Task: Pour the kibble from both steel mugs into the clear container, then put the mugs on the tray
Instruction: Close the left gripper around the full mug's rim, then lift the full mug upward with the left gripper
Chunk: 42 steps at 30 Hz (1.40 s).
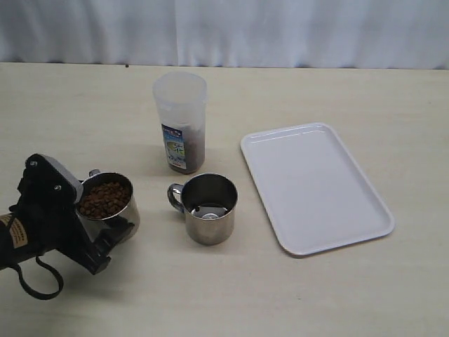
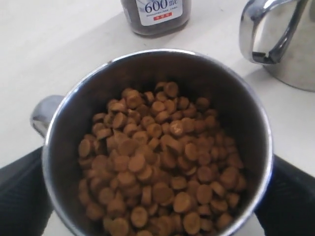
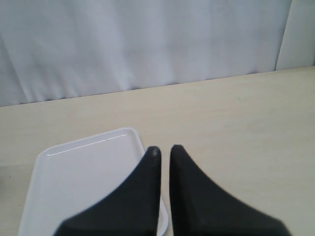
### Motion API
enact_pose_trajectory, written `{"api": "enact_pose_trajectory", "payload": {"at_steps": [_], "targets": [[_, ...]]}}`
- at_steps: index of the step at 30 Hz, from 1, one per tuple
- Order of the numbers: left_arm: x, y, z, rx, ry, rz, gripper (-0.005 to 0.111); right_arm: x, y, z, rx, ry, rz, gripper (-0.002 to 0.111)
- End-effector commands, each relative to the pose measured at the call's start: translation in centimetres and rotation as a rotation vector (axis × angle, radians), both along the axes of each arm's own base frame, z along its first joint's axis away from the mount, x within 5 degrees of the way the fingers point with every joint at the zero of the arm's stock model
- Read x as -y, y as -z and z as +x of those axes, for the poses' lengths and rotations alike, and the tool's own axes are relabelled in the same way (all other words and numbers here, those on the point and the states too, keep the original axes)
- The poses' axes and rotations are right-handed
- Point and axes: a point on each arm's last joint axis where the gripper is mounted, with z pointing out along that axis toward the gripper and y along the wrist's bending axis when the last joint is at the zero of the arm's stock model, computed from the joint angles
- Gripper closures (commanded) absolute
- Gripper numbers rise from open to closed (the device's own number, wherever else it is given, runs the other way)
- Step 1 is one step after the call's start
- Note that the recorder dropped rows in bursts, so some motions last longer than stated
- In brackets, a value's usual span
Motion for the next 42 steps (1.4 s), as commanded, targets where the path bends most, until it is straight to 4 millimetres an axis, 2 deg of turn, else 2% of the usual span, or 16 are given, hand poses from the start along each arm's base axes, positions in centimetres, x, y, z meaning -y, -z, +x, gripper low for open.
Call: {"api": "enact_pose_trajectory", "payload": {"at_steps": [1,7,13,15,16,19,22,29,36,42], "targets": [[0.3,0.5,0.4,0.05,0.022,-0.026,0.032,0.0,0.0,0.0,0.003,-0.003,-0.012,0.103],[0.6,1.6,1.0,0.07,0.043,-0.04,0.032,0.0,0.0,0.0,0.003,-0.003,-0.012,0.103],[1.0,1.5,1.2,0.075,0.069,-0.06,0.033,0.0,0.0,0.0,0.003,-0.003,-0.012,0.103],[1.0,1.5,1.2,0.075,0.07,-0.06,0.045,0.0,0.0,0.0,0.003,-0.003,-0.012,0.103],[0.9,1.5,1.3,0.074,0.058,-0.058,0.062,0.0,0.0,0.0,0.003,-0.003,-0.012,0.103],[0.4,1.5,1.6,0.072,-0.013,-0.051,0.089,0.0,0.0,0.0,0.003,-0.003,-0.012,0.103],[0.4,1.6,1.6,0.064,-0.018,-0.045,0.107,0.0,0.0,0.0,0.003,-0.003,-0.012,0.103],[0.4,1.0,1.6,0.087,-0.017,-0.048,0.107,0.0,0.0,0.0,0.003,-0.003,-0.012,0.103],[0.2,-2.4,1.0,0.208,-0.02,-0.087,0.107,0.0,0.0,0.0,0.003,-0.003,-0.012,0.103],[-0.1,-5.2,-0.1,0.244,-0.083,-0.22,0.107,0.0,0.0,0.0,0.003,-0.003,-0.012,0.103]]}}
